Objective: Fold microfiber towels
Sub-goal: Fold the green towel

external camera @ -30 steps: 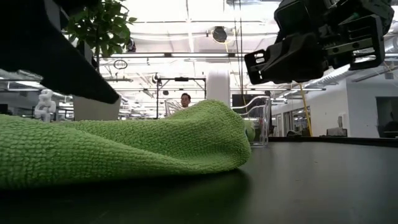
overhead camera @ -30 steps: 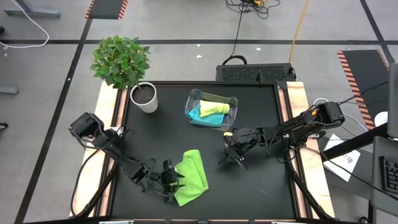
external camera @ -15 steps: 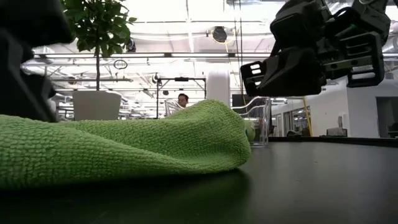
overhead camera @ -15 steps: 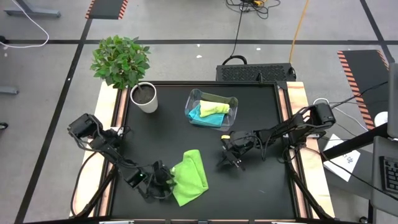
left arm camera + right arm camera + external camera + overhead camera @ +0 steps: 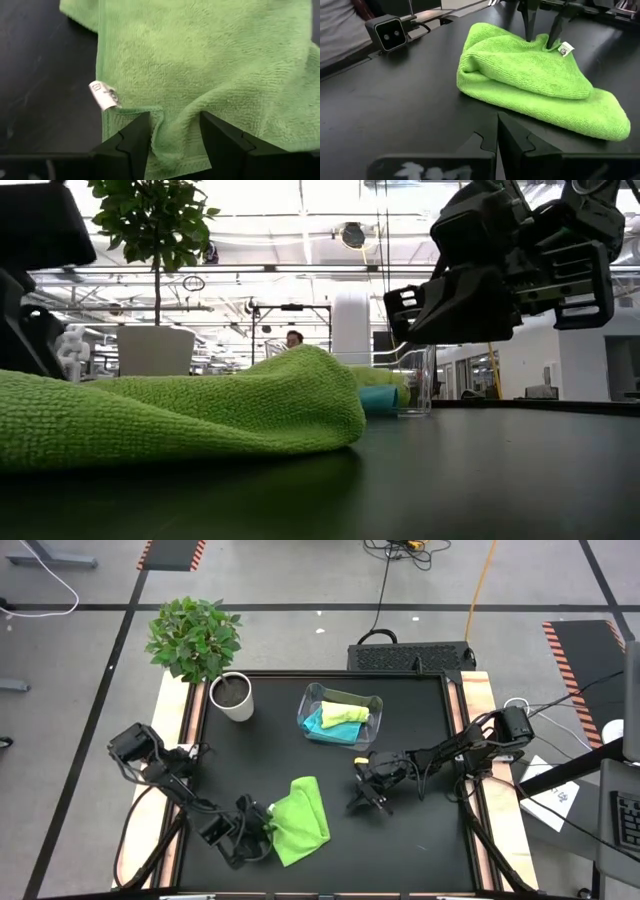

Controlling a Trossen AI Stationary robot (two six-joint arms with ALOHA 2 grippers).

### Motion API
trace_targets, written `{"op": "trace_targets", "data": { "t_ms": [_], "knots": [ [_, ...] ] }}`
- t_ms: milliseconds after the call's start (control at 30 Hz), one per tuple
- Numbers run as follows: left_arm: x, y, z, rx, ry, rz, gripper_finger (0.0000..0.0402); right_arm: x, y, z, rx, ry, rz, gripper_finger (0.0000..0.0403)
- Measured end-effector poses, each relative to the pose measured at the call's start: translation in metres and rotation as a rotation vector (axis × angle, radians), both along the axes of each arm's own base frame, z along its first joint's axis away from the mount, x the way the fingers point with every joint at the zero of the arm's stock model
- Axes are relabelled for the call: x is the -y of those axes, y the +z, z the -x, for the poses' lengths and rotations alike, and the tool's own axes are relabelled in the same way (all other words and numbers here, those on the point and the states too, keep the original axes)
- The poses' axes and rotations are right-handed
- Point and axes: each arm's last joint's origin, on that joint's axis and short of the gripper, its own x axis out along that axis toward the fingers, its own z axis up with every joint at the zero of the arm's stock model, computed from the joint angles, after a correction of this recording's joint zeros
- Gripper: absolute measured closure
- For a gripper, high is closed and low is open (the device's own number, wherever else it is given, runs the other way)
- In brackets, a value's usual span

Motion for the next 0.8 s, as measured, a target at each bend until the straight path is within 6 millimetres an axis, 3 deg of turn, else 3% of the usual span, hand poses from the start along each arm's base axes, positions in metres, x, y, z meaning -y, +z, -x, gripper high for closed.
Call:
{"op": "trace_targets", "data": {
  "t_ms": [300,567,800],
  "knots": [
    [0.006,0.008,-0.009,0.138,-0.118,-0.144,0.0227,-0.015,0.000,0.000,0.024,0.056,0.003,0.0373],
    [0.001,0.012,-0.018,0.197,-0.087,-0.193,0.0227,-0.053,-0.015,-0.028,0.011,0.068,0.104,0.0292],
    [-0.013,0.006,-0.030,0.169,-0.034,-0.210,0.0227,-0.074,-0.026,-0.046,-0.016,0.098,0.250,0.0244]
  ]
}}
